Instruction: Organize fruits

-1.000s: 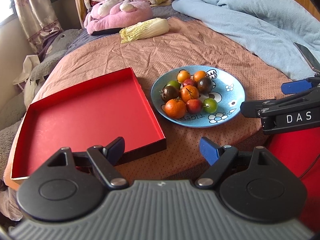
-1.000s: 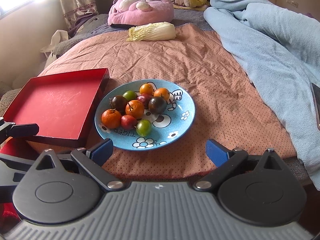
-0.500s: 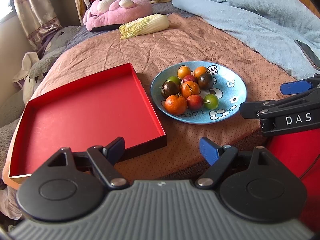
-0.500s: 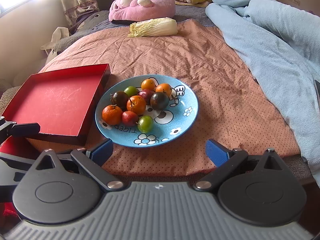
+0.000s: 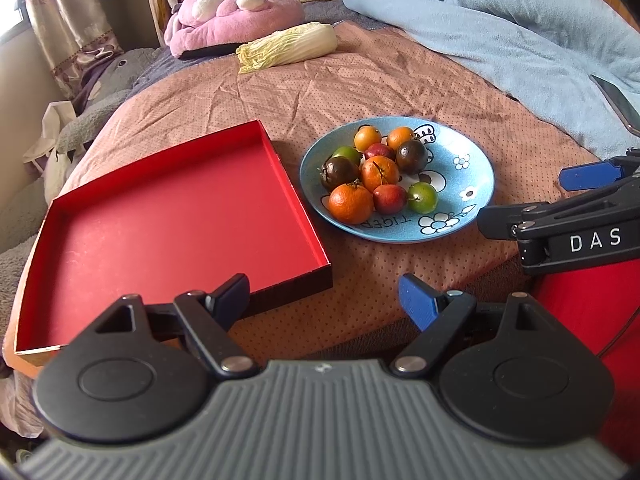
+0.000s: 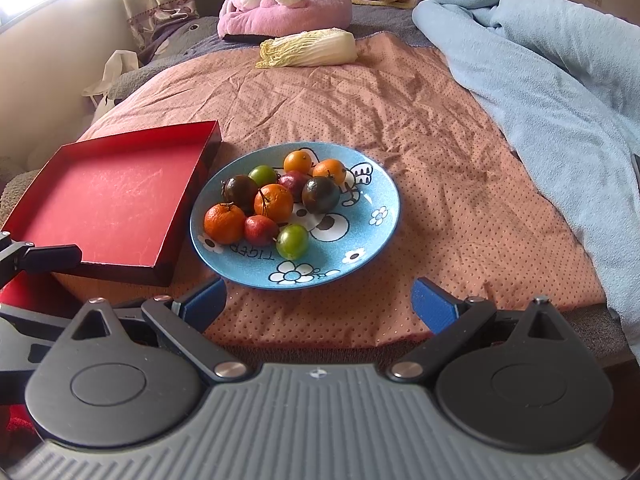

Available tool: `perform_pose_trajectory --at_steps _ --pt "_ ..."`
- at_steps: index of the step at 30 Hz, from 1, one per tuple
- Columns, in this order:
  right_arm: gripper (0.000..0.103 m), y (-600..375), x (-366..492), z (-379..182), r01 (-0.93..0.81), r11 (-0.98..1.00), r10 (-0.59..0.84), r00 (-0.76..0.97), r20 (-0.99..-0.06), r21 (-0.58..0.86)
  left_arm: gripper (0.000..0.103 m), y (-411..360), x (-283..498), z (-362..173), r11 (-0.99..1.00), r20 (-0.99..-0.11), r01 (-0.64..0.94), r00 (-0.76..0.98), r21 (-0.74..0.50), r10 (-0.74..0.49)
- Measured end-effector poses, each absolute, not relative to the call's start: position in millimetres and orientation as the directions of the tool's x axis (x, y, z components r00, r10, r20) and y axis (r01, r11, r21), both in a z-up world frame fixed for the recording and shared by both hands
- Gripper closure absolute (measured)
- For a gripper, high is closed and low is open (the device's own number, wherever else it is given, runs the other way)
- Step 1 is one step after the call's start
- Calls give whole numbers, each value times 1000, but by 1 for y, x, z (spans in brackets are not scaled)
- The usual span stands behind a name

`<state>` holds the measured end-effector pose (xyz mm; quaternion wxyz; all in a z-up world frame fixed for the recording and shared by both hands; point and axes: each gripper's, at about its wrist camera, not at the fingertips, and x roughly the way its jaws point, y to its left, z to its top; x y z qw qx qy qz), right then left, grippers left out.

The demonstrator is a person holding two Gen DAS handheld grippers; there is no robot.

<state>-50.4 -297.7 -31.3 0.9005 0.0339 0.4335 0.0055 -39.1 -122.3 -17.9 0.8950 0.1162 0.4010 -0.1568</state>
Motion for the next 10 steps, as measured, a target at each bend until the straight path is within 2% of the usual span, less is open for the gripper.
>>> perform_pose_trajectory --at_steps 10 --pt "2 -297 -50 -31 17 998 41 626 -779 67 21 -124 -43 -18 918 -747 393 627 56 -223"
